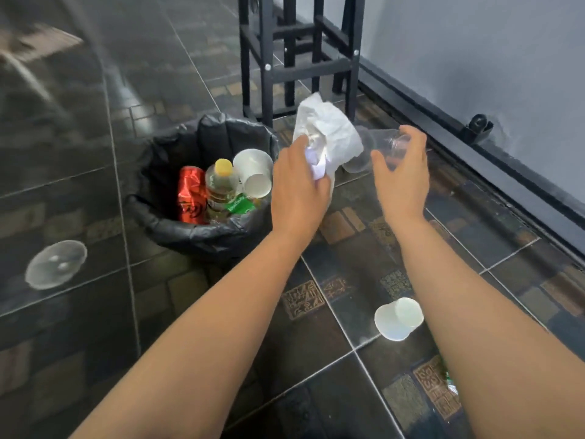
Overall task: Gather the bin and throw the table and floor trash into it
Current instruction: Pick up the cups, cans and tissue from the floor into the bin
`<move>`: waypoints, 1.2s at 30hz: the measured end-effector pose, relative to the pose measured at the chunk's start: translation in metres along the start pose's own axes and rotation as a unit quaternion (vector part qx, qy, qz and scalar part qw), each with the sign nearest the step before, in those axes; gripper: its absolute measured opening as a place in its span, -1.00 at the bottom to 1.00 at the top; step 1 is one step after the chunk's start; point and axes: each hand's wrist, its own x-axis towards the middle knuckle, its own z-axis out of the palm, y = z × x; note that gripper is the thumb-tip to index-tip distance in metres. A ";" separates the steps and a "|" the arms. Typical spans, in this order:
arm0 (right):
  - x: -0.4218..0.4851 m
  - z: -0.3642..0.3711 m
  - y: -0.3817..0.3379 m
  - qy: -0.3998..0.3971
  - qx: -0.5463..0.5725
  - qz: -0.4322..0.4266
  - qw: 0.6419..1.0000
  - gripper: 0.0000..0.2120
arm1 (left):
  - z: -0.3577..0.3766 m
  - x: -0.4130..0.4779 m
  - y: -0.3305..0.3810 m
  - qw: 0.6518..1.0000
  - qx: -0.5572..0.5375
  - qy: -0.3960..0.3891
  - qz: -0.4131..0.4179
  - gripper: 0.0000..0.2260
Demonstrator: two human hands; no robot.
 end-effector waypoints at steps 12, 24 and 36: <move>-0.033 0.108 -0.085 -0.099 0.092 -0.086 0.987 -0.63 | -0.109 0.016 -0.079 0.958 0.244 0.069 -0.130 -0.51; -0.046 0.153 -0.074 -0.217 -0.155 -0.171 0.948 -0.42 | -0.127 0.016 -0.119 0.934 0.298 -0.040 -0.190 -0.37; -0.025 0.144 -0.051 -0.224 -0.023 0.052 0.973 -0.55 | -0.138 0.028 -0.148 0.940 0.112 0.018 -0.321 -0.54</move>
